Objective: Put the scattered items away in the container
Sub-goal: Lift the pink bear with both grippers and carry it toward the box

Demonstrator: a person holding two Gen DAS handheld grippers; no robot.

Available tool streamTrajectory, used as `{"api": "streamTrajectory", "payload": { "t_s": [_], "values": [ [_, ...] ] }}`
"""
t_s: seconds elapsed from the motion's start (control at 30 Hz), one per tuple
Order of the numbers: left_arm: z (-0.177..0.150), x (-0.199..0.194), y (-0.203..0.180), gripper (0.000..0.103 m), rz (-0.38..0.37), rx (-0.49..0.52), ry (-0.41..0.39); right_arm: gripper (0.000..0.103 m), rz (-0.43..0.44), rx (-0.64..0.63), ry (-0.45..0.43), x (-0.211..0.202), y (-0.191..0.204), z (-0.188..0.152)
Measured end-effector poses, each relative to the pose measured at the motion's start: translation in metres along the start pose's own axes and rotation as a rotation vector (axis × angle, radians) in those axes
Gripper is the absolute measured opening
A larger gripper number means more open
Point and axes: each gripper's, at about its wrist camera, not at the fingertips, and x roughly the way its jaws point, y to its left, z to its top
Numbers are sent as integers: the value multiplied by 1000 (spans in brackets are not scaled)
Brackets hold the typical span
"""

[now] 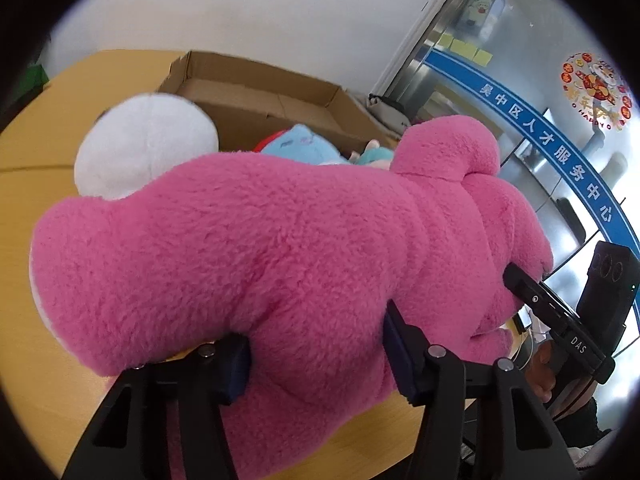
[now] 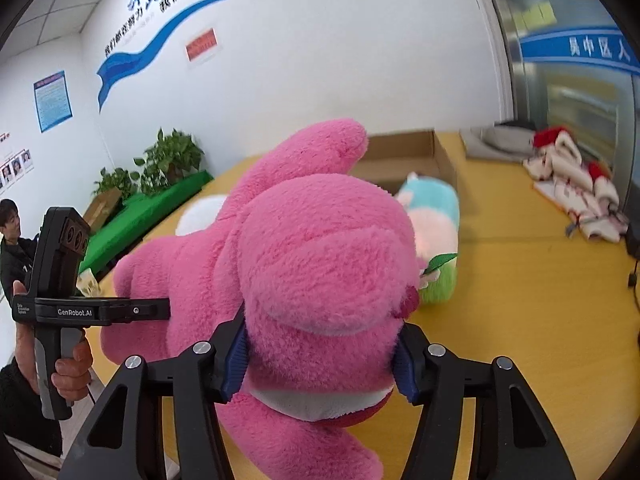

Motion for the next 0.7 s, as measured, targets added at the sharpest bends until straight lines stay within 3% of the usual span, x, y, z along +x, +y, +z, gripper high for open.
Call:
{"api": "streamTrajectory", "payload": {
  "t_s": [0.37, 0.5, 0.7],
  "values": [
    [172, -104, -97, 56, 68, 338, -343, 64, 6, -70, -354, -61, 23, 163],
    [229, -121, -119, 57, 72, 400, -416, 64, 1, -88, -450, -78, 35, 220],
    [277, -139, -136, 57, 94, 455, -477, 64, 14, -106, -508, -79, 39, 287]
  ]
}}
